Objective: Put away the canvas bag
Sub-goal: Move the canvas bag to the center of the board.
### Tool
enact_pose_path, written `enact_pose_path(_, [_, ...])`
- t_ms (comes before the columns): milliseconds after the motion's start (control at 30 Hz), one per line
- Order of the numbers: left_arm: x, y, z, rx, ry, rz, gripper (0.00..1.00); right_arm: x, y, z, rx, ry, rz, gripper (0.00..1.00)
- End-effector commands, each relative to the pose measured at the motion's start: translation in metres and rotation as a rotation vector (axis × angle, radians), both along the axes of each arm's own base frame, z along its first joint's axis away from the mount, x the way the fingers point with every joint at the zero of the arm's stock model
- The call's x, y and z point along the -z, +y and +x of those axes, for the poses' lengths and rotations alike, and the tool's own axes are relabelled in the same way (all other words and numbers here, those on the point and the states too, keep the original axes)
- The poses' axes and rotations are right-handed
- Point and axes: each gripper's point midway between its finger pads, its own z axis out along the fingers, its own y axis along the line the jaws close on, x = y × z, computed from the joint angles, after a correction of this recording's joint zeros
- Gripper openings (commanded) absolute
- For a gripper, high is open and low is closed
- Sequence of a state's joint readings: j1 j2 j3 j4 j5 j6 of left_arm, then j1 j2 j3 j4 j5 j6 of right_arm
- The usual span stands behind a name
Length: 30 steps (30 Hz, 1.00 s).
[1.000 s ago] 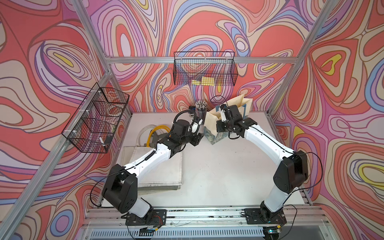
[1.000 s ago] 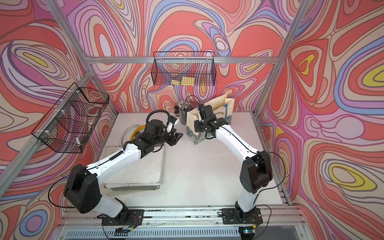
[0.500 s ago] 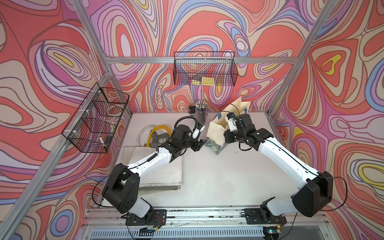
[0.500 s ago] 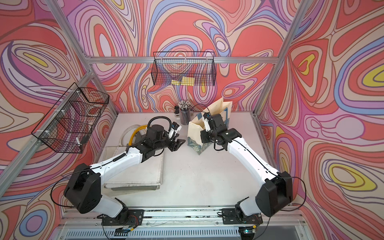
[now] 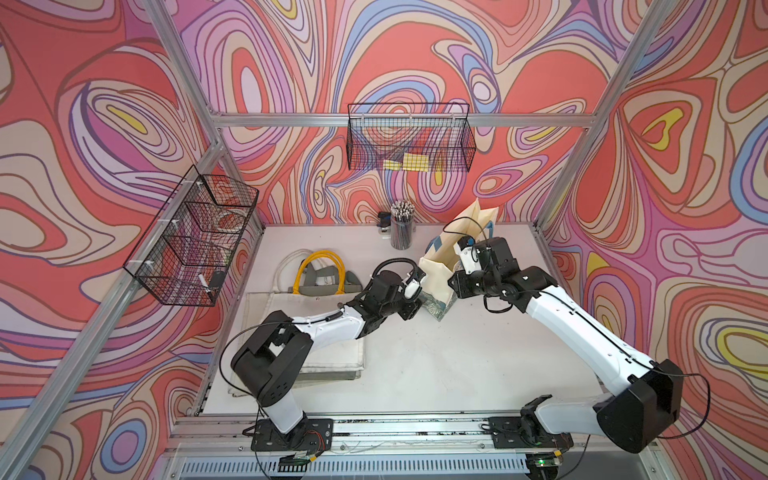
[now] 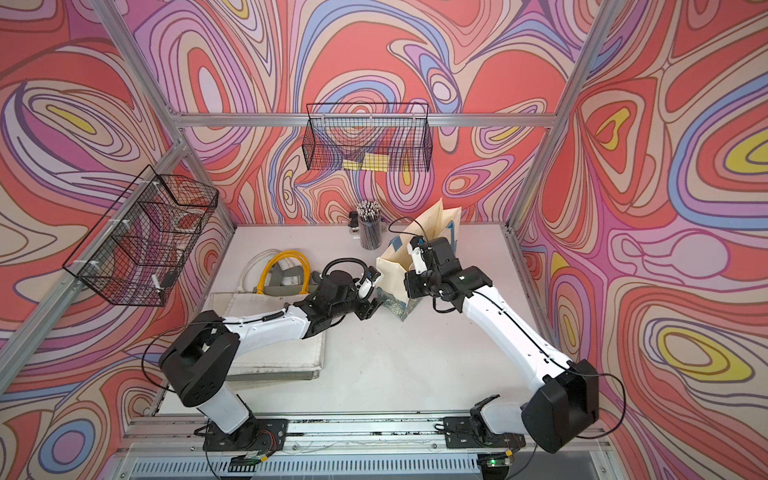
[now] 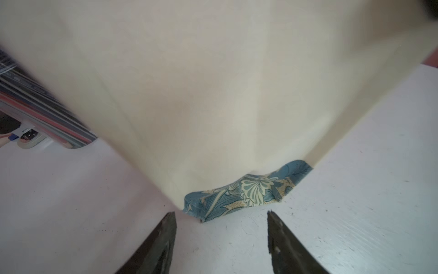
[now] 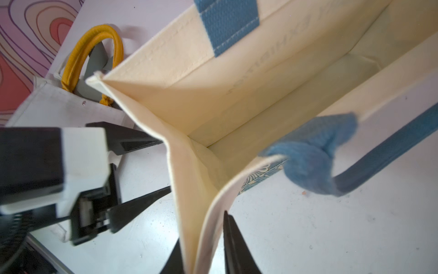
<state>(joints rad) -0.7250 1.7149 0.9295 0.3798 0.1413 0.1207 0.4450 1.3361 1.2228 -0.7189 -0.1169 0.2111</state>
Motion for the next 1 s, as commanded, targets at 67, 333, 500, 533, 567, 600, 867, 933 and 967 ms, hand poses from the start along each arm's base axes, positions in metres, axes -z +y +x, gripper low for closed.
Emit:
enact_pose_path(67, [-0.022, -0.01, 0.029, -0.082, -0.148, -0.096, 0.65, -0.002, -0.006, -0.012, 0.032, -0.011, 0.038, 0.38])
enact_pose_path(333, [-0.035, -0.032, 0.023, 0.005, -0.182, -0.283, 0.67, 0.021, 0.003, -0.016, 0.012, 0.049, 0.069, 0.39])
enact_pose_path(500, [-0.027, -0.048, 0.025, 0.049, -0.136, -0.31, 0.64, 0.032, 0.013, -0.011, 0.0, 0.075, 0.11, 0.34])
enact_pose_path(533, [-0.025, -0.049, 0.026, 0.047, -0.132, -0.319, 0.63, 0.034, 0.015, -0.009, -0.003, 0.079, 0.113, 0.33])
enact_pose_path(567, [-0.024, -0.051, 0.028, 0.045, -0.128, -0.327, 0.6, 0.037, 0.016, -0.008, -0.002, 0.084, 0.114, 0.31])
enact_pose_path(600, [-0.023, -0.053, 0.029, 0.047, -0.121, -0.333, 0.57, 0.039, 0.017, -0.007, 0.0, 0.087, 0.117, 0.29])
enact_pose_path(867, [-0.022, -0.057, 0.031, 0.049, -0.105, -0.355, 0.13, 0.05, 0.026, -0.002, 0.011, 0.101, 0.181, 0.19])
enact_pose_path(933, [-0.022, -0.055, 0.027, 0.062, -0.115, -0.339, 0.29, 0.051, 0.023, -0.003, 0.023, 0.097, 0.172, 0.21])
enact_pose_path(967, [-0.025, -0.053, 0.025, 0.065, -0.124, -0.337, 0.41, 0.049, 0.02, -0.002, 0.034, 0.085, 0.16, 0.22])
